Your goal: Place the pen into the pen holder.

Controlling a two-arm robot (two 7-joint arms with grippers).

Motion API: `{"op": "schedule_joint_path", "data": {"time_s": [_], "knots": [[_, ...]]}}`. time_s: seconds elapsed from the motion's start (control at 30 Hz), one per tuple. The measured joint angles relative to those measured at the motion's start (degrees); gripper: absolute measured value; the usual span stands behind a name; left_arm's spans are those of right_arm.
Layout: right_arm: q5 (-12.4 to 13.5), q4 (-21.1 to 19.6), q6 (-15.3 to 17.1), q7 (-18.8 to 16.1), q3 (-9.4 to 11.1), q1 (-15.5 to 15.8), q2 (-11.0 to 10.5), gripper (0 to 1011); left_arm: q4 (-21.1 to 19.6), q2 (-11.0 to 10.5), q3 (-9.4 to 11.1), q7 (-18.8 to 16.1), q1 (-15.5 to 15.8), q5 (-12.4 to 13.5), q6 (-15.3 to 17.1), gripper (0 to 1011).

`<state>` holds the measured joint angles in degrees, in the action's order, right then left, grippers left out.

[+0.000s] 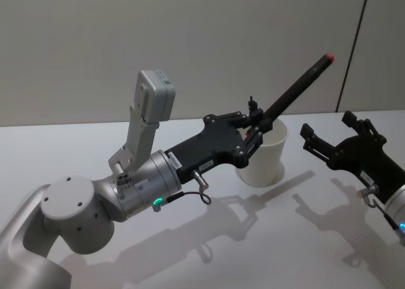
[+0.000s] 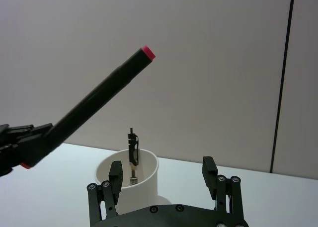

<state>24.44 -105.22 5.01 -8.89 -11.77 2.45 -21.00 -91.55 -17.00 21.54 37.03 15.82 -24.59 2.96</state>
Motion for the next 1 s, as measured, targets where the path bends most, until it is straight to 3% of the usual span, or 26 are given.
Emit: {"op": "schedule_joint_path", "data": {"time_s": [0.23,0.4,0.43,0.53,0.57,0.97,1.0], "knots": [[7.22,-2.57,3.25,-1.71,1.35,0.93,-1.31,1001,-0.04,-0.04,0.0,0.04,-0.03,-0.05,0.05,171],[14.27,-4.31,6.27,-2.69,2.63,1.51,-2.35,1001,-0.06,-0.06,0.0,0.06,-0.04,-0.07,0.09,171],[14.27,-4.31,6.27,-2.69,2.63,1.51,-2.35,1001,-0.06,-0.06,0.0,0.06,-0.04,-0.07,0.09,171],[18.92,-5.14,8.17,-3.18,3.46,1.74,-2.96,1001,-0.08,-0.08,0.0,0.07,-0.04,-0.07,0.1,171],[18.92,-5.14,8.17,-3.18,3.46,1.74,-2.96,1001,-0.08,-0.08,0.0,0.07,-0.04,-0.07,0.1,171],[34.56,-6.55,13.75,-3.7,5.68,1.68,-4.13,1001,-0.09,-0.08,0.0,0.07,-0.05,-0.06,0.09,171],[34.56,-6.55,13.75,-3.7,5.68,1.68,-4.13,1001,-0.09,-0.08,0.0,0.07,-0.05,-0.06,0.09,171]]}}
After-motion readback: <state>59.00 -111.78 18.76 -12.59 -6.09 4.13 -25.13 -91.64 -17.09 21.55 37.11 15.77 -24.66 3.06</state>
